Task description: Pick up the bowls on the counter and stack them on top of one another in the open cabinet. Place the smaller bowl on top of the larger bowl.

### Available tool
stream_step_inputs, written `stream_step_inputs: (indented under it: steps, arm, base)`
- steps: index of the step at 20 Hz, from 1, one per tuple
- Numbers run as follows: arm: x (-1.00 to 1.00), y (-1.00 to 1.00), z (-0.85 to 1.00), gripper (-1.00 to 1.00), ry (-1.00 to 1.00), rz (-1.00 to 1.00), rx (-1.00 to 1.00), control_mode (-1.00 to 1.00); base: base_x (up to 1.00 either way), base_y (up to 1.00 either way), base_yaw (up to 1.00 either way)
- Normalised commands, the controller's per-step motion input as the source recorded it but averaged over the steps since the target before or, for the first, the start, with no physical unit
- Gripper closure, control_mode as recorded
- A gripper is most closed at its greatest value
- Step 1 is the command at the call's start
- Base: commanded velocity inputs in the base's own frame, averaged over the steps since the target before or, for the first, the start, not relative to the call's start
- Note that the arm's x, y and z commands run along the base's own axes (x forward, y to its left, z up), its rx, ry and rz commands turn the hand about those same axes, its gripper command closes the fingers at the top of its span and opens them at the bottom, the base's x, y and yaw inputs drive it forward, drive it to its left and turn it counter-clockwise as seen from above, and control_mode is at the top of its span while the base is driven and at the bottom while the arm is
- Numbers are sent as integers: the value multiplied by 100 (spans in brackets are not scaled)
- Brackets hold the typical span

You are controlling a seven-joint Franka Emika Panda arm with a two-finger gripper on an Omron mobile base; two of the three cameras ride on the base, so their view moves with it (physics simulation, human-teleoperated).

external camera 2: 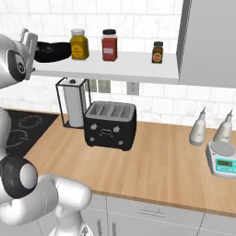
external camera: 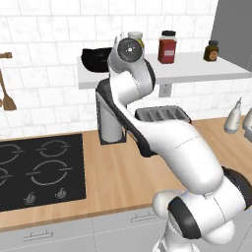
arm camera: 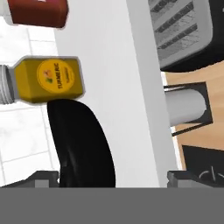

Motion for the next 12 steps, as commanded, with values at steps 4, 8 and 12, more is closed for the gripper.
stream_step_inputs:
  steps: [4, 8, 12]
  arm:
    - [-98, -33, 9, -100, 1, -4, 15, -100]
    - [-100, -57, 0, -100, 5, 0, 8, -100]
    - [-100, -61, 0, -100, 6, 0, 3, -100]
  base:
    - [0, 0, 0]
    - [0, 0, 0]
    - [0, 0, 0]
